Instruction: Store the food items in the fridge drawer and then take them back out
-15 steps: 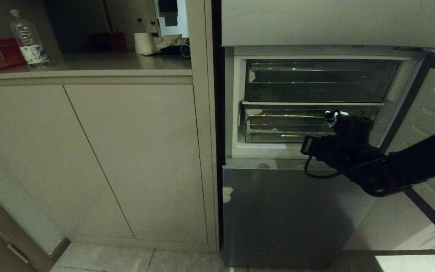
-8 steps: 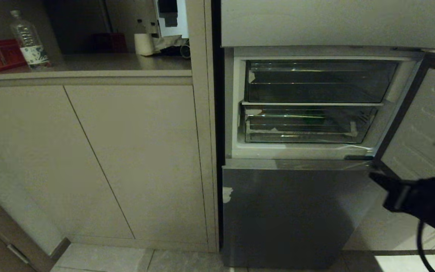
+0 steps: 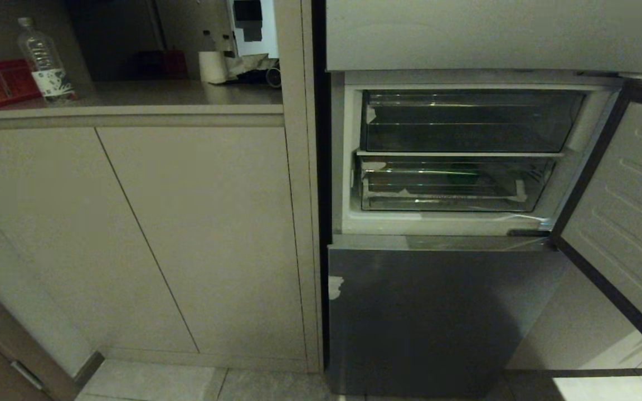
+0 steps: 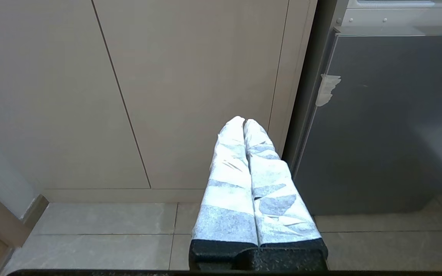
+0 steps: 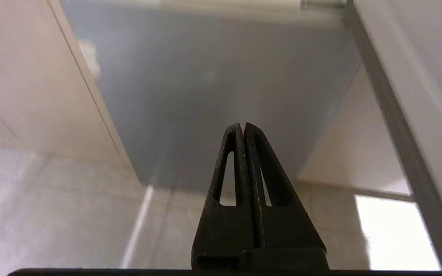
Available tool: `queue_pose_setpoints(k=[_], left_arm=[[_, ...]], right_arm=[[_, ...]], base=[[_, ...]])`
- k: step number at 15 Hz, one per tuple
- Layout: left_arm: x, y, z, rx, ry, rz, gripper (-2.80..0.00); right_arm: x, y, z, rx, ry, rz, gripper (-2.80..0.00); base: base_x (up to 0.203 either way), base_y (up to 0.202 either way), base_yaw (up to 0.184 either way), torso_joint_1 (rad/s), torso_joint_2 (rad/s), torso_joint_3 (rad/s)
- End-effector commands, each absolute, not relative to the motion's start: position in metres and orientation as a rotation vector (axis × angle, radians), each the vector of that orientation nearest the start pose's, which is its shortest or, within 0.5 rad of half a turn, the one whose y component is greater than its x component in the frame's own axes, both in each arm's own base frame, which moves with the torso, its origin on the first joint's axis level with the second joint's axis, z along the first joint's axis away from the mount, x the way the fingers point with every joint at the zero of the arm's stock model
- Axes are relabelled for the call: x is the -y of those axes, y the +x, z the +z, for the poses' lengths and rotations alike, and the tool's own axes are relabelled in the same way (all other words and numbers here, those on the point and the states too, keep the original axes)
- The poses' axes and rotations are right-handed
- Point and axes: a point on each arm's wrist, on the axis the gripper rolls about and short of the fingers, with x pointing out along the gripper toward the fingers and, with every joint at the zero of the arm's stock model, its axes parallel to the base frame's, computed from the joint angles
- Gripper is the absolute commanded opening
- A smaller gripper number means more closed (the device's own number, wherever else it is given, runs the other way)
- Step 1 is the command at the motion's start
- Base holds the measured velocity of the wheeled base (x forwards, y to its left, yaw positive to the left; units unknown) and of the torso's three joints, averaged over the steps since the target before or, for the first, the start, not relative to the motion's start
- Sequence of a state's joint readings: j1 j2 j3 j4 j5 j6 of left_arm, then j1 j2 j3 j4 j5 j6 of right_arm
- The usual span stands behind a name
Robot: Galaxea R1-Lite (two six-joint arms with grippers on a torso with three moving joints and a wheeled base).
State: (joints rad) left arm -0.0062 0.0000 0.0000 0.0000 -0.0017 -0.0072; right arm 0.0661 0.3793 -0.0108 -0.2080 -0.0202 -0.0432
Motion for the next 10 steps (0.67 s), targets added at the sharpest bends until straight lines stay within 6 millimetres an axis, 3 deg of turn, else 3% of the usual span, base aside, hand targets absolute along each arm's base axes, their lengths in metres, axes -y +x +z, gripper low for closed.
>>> queue_pose_setpoints(k=[1, 3, 10], left_arm=[[-0.0001, -0.0227, 0.0755, -0.001, -0.008, -0.008, -2.80], [-0.0001, -0.0227, 0.0755, -0.002, -0.006, -0.008, -2.80], [-0.0001, -0.0227, 0.0755, -0.002, -0.008, -0.008, -2.80]], right_arm=[[0.0004, -0.0117, 0.0828, -0.032, -0.056, 0.022, -2.80], [0.0002, -0.0210, 0.0779, 0.067, -0.073, 0.014, -2.80], [0.0004, -0.0208, 0.0757, 0.057, 0.024, -0.015, -2.80]], base=[[0.000, 0.000, 0.000, 0.000, 0.00, 0.000], [0.000, 0.000, 0.000, 0.000, 0.00, 0.000], [0.000, 0.000, 0.000, 0.000, 0.00, 0.000]])
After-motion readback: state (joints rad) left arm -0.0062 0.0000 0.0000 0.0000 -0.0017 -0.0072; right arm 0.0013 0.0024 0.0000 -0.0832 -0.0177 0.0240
